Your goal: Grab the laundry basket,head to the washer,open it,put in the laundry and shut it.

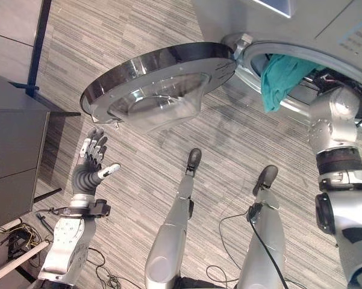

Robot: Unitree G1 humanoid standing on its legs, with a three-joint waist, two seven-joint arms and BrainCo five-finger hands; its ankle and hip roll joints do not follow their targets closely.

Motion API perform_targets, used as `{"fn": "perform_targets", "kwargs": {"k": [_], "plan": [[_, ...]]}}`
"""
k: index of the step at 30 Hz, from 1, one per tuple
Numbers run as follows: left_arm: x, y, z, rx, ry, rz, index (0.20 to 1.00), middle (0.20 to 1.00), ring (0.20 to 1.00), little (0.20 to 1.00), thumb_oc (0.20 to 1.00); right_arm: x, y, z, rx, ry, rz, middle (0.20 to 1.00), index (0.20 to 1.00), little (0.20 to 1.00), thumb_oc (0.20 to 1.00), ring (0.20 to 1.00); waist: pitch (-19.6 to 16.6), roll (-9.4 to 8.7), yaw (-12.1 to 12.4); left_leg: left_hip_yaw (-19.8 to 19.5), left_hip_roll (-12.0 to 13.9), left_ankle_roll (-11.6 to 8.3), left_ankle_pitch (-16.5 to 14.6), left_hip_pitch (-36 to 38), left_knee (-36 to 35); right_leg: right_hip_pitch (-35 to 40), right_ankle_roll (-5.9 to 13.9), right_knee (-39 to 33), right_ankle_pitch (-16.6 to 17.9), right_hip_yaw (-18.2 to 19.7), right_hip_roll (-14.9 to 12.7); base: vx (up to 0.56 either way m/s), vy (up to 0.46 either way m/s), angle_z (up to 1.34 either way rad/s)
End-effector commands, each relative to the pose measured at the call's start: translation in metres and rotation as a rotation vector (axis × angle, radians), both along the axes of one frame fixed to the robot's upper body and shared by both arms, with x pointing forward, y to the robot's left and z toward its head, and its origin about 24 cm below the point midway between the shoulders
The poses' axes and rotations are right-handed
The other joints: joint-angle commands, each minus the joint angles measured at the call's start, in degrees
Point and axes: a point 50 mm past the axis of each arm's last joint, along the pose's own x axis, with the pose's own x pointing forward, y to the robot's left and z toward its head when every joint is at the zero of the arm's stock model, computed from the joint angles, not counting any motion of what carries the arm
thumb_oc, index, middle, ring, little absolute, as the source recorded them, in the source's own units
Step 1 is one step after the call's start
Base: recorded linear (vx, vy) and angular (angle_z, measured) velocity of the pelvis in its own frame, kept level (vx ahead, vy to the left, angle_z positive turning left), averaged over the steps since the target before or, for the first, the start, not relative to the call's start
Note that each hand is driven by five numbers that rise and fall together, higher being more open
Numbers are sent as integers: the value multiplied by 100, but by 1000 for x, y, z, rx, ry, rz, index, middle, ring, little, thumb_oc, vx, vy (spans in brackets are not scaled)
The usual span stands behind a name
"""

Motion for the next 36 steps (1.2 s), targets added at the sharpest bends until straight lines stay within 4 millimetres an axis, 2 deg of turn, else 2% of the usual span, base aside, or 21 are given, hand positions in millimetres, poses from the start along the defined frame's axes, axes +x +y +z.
{"fn": "perform_targets", "kwargs": {"k": [1,2,4,6,8,9,10,12,13,17,18,19,23,24,25,26,27,28,31,32,36], "plan": [[5,-19,17,-38,-91,-77,1000,1000,1000,1000,1000,-32,-20,91,-152,-150,10,1000,1000,1000,1000,1000,-32,279,66,482,376,-221,-855,683,-178,95,-296,-120,-749,-115,50,18,-76,8],[5,-19,19,-12,-96,-84,1000,1000,1000,1000,1000,-28,-23,87,-214,-55,-3,1000,1000,1000,1000,1000,-33,224,66,462,400,-243,-836,682,-178,115,-314,-129,-767,-156,69,28,-92,14],[5,-22,19,-13,-93,-104,1000,1000,1000,1000,1000,-20,-13,78,-228,-37,65,1000,1000,1000,1000,1000,10,184,-4,443,446,-260,-821,719,-178,166,-352,-152,-774,-209,135,23,-70,16],[8,-25,21,-9,-94,-116,1000,1000,1000,1000,1000,-9,-2,58,-213,-18,125,1000,1000,1000,1000,1000,39,83,-46,434,494,-267,-829,759,-178,266,-355,-279,-725,-262,192,12,-54,6],[10,-24,22,-34,-102,-91,1000,1000,1000,1000,1000,2,27,30,-237,-22,232,1000,1000,1000,1000,1000,71,13,-92,440,522,-272,-854,799,-178,386,-338,-416,-663,-310,241,2,-25,5],[10,-24,22,-44,-105,-78,1000,1000,1000,1000,1000,3,50,11,-301,-27,308,1000,1000,1000,1000,1000,87,-36,-147,452,536,-268,-864,839,-178,446,-327,-463,-621,-320,263,0,-7,8],[9,-23,21,-41,-99,-78,1000,1000,1000,1000,1000,2,51,6,-299,-21,305,1000,1000,1000,1000,1000,66,-49,-145,450,535,-267,-864,855,-178,468,-325,-473,-616,-324,263,9,-6,6],[9,-23,21,-40,-102,-66,1000,1000,1000,1000,1000,-4,73,-31,-327,-8,377,1000,1000,1000,1000,1000,72,-115,-224,443,534,-232,-895,950,-178,605,-320,-558,-553,-318,284,5,16,-1],[8,-21,20,-52,-105,-46,1000,1000,1000,1000,1000,-8,88,-72,-321,52,443,1000,1000,1000,1000,1000,70,-173,-290,482,537,-183,-942,1074,-178,764,-294,-658,-458,-309,273,-5,61,0],[5,-18,18,-69,-98,-14,1000,1000,1000,1000,1000,-19,119,-151,-220,214,566,1000,1000,1000,1000,1000,37,-351,-400,651,551,-72,-1116,1400,-142,1147,-188,-979,-198,-194,287,-2,88,-1],[4,-17,17,-67,-96,-13,1000,1000,1000,1000,1000,-19,120,-152,-219,216,568,1000,1000,1000,1000,1000,36,-363,-396,661,550,-69,-1120,1417,-142,1165,-184,-996,-188,-186,289,-88,101,-30],[4,-16,17,-73,-98,5,1000,1000,1000,1000,1000,-30,135,-183,-196,282,616,1000,1000,1000,1000,1000,49,-483,-460,771,533,8,-1149,1429,48,1247,-197,-1131,64,-154,242,-89,101,-37],[3,-11,15,-74,-98,38,1000,1000,1000,1000,1000,-61,154,-229,-250,399,709,1000,1000,1000,1000,1000,-30,-801,-635,958,531,140,-1583,1627,611,1637,-89,-1350,255,1,177,-6,116,-32],[3,-11,15,-74,-97,38,1000,1000,1000,1000,1000,-61,154,-229,-249,399,709,1000,1000,1000,1000,1000,-27,-805,-631,965,531,142,-1592,1634,621,1648,-87,-1356,258,6,178,46,74,-19],[2,-10,13,-67,-90,45,1000,1000,1000,1000,1000,-68,156,-239,-247,430,734,1000,1000,1000,1000,1000,-62,-912,-671,1027,541,169,-1709,1721,764,1781,-65,-1408,298,40,170,92,111,-16],[1,-7,12,-41,-81,56,1000,1000,1000,1000,1000,-88,158,-266,-170,495,811,1000,1000,1000,1000,1000,-185,-1110,-750,1166,606,201,-1955,1952,1005,2064,-1,-1509,367,108,142,148,145,-11],[0,-5,10,-27,-68,67,1000,1000,1000,1000,1000,-97,156,-279,-113,531,827,1000,1000,1000,1000,1000,-260,-1213,-787,1227,629,239,-2076,2086,1122,2203,34,-1554,404,148,125,124,112,-11],[0,-5,9,-27,-67,67,1000,1000,1000,1000,1000,-97,156,-279,-112,531,827,1000,1000,1000,1000,1000,-255,-1214,-780,1234,630,240,-2083,2098,1127,2214,35,-1560,406,153,127,115,86,-25],[-4,3,4,8,-33,108,1000,1000,1000,1000,1000,-130,148,-311,54,607,837,1000,1000,1000,1000,1000,-530,-1490,-911,1476,694,325,-2444,2531,1399,2663,157,-1781,541,328,114,141,149,-45],[-6,8,-1,26,-7,146,1000,1000,1000,1000,1000,-148,134,-322,148,624,788,1000,1000,1000,1000,1000,-743,-1624,-1026,1605,710,418,-2641,2792,1546,2875,248,-1824,625,429,91,174,238,-49],[-9,15,-12,49,49,186,1000,1000,1000,1000,1000,-162,106,-322,188,623,666,1000,1000,1000,1000,1000,-1186,-1754,-1206,1753,569,617,-2795,3354,1380,3069,396,-1697,774,641,-11,111,215,-37]]}}
